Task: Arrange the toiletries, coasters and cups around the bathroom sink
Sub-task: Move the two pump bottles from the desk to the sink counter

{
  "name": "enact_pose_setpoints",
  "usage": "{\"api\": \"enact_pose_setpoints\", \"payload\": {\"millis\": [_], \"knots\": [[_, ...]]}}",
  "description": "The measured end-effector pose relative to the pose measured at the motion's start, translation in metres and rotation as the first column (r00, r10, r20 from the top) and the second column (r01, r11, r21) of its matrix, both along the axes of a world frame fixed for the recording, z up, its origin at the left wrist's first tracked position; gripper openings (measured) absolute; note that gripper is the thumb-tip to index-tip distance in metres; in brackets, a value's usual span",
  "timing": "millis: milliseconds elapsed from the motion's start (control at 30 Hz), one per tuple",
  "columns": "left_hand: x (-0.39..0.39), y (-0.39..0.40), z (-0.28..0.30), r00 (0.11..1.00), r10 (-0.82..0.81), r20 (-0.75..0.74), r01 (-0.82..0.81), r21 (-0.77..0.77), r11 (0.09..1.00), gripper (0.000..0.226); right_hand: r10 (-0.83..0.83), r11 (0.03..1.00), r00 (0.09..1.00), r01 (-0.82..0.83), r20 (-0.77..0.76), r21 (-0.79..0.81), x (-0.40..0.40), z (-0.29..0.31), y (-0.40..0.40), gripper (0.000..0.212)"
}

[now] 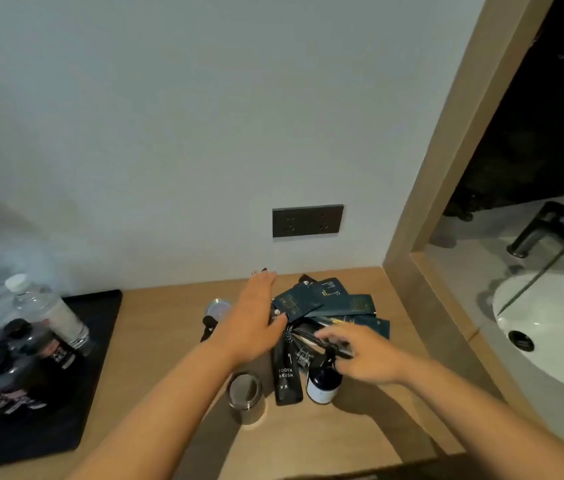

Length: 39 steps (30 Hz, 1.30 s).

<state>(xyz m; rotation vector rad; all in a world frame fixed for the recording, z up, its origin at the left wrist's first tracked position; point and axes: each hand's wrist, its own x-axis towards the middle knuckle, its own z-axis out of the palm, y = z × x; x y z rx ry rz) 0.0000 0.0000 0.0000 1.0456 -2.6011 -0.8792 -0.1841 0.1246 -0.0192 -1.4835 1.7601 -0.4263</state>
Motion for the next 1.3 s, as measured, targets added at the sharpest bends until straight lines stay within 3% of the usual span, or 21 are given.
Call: {"api": "enact_pose_setpoints", "payload": {"millis": [333, 433, 600, 767, 867, 1033, 1200, 1300], "knots": [[-0.020, 0.012, -0.019, 0.945, 0.306, -0.115, -0.262, 0.295, 0.919, 0.071, 0.092, 0.995, 0.996, -0.092, -0.021, -0.037, -0.020, -0.035, -0.020, 0.029], [-0.018, 0.012, -0.016, 0.904, 0.393, -0.167, -0.308, 0.384, 0.871, 0.066, 0.045, 0.996, 0.999, -0.043, 0.014, -0.075, -0.020, -0.029, -0.026, 0.026], [-0.017, 0.002, -0.011, 0.829, 0.492, -0.268, -0.286, 0.553, 0.783, 0.051, -0.075, 0.955, 0.986, 0.114, 0.148, -0.274, -0.012, 0.023, -0.045, 0.031], [-0.027, -0.011, 0.014, 0.782, 0.478, -0.400, -0.136, 0.639, 0.757, 0.030, -0.149, 0.852, 0.931, 0.293, 0.334, -0.435, 0.004, 0.096, -0.066, 0.030], [-0.025, -0.022, 0.030, 0.729, 0.506, -0.461, -0.110, 0.651, 0.751, 0.038, -0.139, 0.801, 0.887, 0.362, 0.440, -0.476, 0.017, 0.137, -0.084, 0.026], [-0.012, -0.039, 0.038, 0.567, 0.693, -0.444, -0.102, 0.798, 0.595, 0.049, -0.131, 0.720, 0.865, 0.419, 0.485, -0.554, 0.043, 0.178, -0.111, 0.023], [0.001, -0.041, 0.041, 0.383, 0.864, -0.327, 0.159, 0.945, 0.287, 0.039, -0.198, 0.653, 0.853, 0.482, 0.482, -0.584, 0.065, 0.175, -0.129, 0.024], [0.006, -0.038, 0.041, 0.352, 0.888, -0.296, 0.178, 0.952, 0.247, 0.030, -0.215, 0.693, 0.809, 0.521, 0.547, -0.498, 0.079, 0.149, -0.133, 0.050]]}}
